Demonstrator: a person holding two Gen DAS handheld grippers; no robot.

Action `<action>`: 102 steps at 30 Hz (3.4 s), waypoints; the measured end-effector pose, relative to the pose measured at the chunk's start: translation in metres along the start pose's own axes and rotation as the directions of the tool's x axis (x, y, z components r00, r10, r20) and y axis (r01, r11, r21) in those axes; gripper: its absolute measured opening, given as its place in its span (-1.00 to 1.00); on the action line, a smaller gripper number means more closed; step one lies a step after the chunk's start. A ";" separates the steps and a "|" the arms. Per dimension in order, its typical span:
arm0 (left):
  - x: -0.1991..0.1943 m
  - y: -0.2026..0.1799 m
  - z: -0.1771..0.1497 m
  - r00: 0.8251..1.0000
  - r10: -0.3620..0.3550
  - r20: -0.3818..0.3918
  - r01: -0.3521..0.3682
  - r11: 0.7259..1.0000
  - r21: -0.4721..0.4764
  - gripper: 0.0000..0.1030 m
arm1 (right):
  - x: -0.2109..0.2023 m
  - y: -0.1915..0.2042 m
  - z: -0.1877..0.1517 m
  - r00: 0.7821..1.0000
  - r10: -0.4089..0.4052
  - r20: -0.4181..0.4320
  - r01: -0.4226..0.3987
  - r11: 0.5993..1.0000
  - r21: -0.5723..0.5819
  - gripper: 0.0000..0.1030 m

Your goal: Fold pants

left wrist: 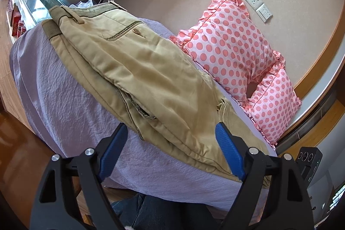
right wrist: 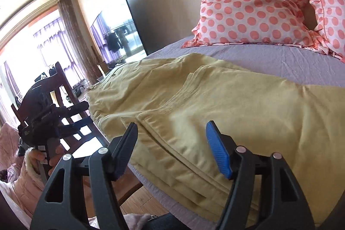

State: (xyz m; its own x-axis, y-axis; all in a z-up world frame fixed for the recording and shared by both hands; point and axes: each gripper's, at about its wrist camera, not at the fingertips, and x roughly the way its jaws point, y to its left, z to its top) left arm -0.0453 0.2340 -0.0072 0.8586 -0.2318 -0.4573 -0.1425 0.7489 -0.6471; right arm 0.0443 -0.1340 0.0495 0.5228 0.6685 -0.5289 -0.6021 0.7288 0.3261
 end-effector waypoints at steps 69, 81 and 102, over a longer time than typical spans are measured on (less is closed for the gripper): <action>0.079 -0.257 -0.064 0.928 -0.128 -0.350 0.330 0.718 0.613 0.27 | -0.105 -0.192 -0.013 0.990 -0.137 0.037 0.095 0.834 0.543 0.41; 0.164 -0.161 0.010 0.867 -0.016 -0.499 0.216 0.912 0.348 0.27 | -0.086 -0.211 -0.008 0.998 -0.062 0.015 0.043 0.819 0.573 -0.21; 0.193 -0.169 0.037 0.837 -0.062 -0.544 0.242 0.933 0.266 -0.85 | -0.076 -0.202 0.010 0.994 0.089 0.058 -0.107 0.829 0.550 -0.75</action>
State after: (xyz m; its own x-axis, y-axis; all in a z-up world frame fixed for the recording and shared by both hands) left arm 0.1628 0.0851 0.0363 0.4590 -0.5781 -0.6747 0.2054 0.8078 -0.5524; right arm 0.1319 -0.3303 0.0318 0.5012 0.7385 -0.4509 -0.2230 0.6138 0.7573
